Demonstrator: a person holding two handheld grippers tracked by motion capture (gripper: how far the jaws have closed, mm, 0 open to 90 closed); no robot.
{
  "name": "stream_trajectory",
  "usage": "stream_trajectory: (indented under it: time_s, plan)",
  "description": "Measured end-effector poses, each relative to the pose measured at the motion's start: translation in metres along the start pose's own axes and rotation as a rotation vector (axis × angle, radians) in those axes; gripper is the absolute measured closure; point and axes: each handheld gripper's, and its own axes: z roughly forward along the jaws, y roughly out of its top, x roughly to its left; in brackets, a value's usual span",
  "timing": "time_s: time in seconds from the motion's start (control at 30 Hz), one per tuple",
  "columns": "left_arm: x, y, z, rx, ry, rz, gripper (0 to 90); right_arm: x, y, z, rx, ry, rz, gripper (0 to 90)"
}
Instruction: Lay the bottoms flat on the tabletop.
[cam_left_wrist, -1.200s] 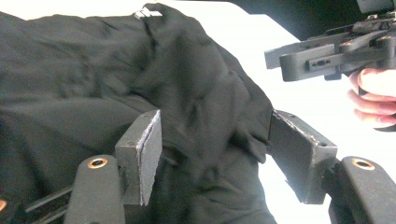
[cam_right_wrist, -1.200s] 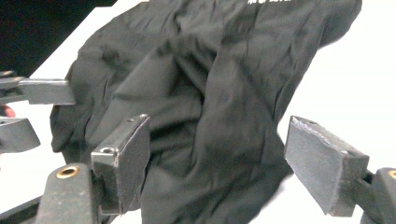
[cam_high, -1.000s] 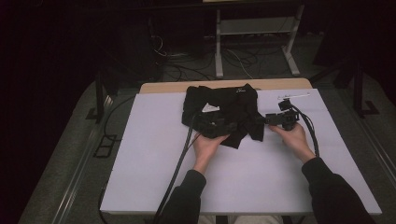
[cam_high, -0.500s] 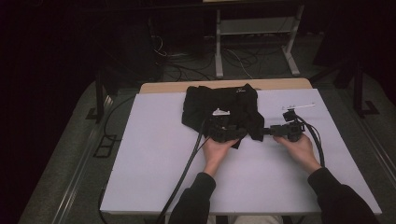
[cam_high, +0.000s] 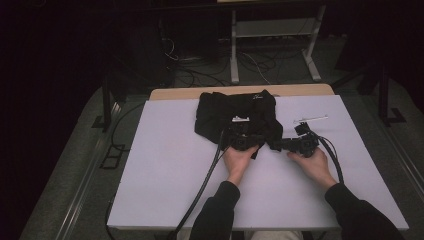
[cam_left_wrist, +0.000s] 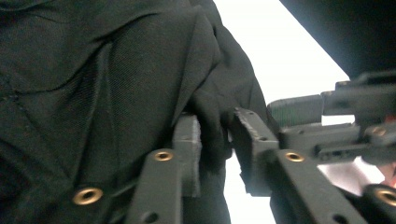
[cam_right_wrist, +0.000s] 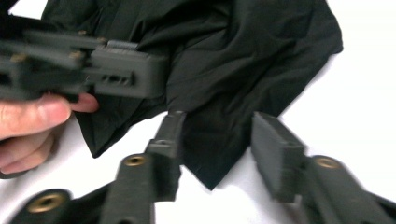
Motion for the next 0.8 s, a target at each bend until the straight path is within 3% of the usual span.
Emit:
stream_trajectory:
  time_s: [0.07, 0.1, 0.13, 0.2, 0.33, 0.47, 0.57, 0.67, 0.7, 0.8]
  plan:
    - [-0.001, 0.001, 0.003, 0.01, 0.015, -0.001, 77.6, 0.003, -0.001, 0.001, 0.006, -0.009, -0.022, 65.3]
    - [-0.001, 0.001, 0.004, 0.006, 0.022, -0.001, 83.5, 0.003, -0.001, 0.003, 0.003, -0.006, -0.019, 74.2]
    - [-0.002, 0.001, 0.005, 0.003, 0.027, 0.002, 83.5, 0.003, -0.001, 0.003, 0.003, -0.006, -0.019, 74.2]
    - [-0.004, 0.002, 0.007, 0.003, 0.03, 0.0, 87.2, 0.001, -0.001, 0.005, -0.003, -0.013, -0.016, 87.0]
    - [-0.009, 0.002, 0.007, 0.003, 0.015, 0.018, 88.0, -0.005, 0.0, 0.001, 0.007, 0.004, 0.008, 88.0]
    - [-0.012, 0.003, 0.001, 0.008, -0.012, 0.022, 88.0, -0.013, 0.001, -0.017, -0.021, 0.035, 0.04, 88.1]
    - [-0.016, 0.0, -0.012, 0.001, -0.077, 0.002, 88.0, -0.019, 0.0, -0.033, -0.055, 0.068, 0.073, 88.0]
    - [-0.019, -0.004, -0.019, 0.009, -0.097, 0.008, 88.0, -0.022, -0.005, -0.047, -0.059, 0.104, 0.099, 88.0]
    - [-0.022, -0.008, -0.027, 0.013, -0.12, 0.012, 88.0, -0.021, -0.008, -0.051, -0.055, 0.113, 0.099, 88.1]
    - [-0.025, -0.015, -0.036, 0.023, -0.134, 0.016, 88.0, -0.017, -0.019, -0.064, -0.034, 0.122, 0.085, 88.0]
